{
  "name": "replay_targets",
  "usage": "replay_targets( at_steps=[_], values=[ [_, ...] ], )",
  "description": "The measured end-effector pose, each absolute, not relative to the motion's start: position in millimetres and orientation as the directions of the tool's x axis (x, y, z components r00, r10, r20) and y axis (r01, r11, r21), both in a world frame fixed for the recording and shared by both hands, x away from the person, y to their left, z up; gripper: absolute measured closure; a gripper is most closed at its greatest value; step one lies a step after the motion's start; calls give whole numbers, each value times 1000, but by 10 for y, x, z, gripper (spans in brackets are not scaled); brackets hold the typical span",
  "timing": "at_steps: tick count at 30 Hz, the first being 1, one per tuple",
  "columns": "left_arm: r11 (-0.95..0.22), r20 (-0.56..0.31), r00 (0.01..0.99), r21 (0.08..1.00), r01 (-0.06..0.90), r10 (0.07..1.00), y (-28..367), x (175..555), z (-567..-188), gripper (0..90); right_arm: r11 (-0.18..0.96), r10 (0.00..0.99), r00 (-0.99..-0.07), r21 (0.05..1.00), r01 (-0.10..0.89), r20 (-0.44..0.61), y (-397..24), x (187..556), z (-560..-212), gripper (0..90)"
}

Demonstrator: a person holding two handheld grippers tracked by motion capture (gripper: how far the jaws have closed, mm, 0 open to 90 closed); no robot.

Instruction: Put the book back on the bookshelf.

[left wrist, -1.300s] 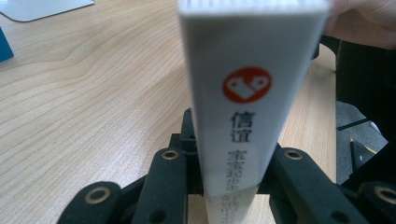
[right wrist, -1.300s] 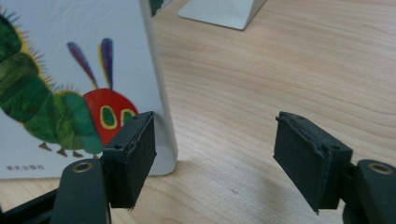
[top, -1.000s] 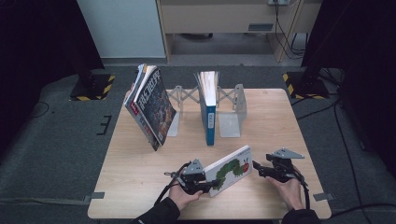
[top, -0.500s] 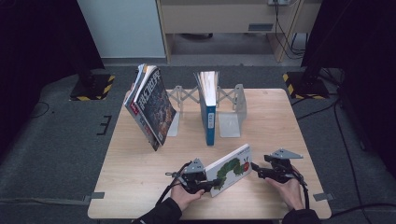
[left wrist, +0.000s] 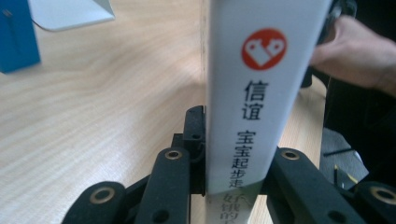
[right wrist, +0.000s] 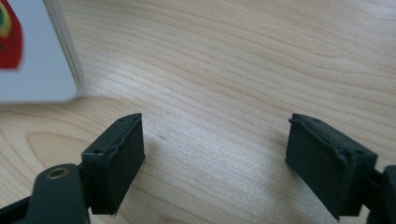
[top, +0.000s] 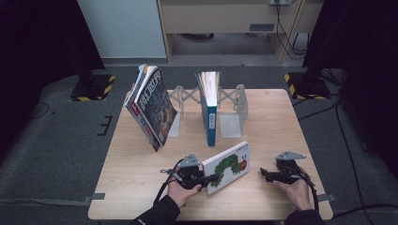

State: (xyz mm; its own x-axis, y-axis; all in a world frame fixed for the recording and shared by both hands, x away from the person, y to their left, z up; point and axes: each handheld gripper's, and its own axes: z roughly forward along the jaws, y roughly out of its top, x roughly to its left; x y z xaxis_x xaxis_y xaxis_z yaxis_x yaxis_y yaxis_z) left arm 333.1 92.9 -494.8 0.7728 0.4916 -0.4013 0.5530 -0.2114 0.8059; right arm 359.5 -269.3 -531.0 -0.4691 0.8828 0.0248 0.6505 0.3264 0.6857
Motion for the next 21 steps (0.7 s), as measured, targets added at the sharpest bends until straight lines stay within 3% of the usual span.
replay_targets(
  at_steps=[11, 21],
  values=[
    [-138, -395, 746, 831, 539, 536, 1098, 3388, -4753, 748, 313, 894, -447, 706, 636, 7, -2723, 3596, -5371, 70],
    [-137, -347, 747, 855, 501, 568, 1052, 3425, -4599, 748, 300, 905, -426, 711, 636, 0, -2723, 3602, -5394, 26]
  ],
)
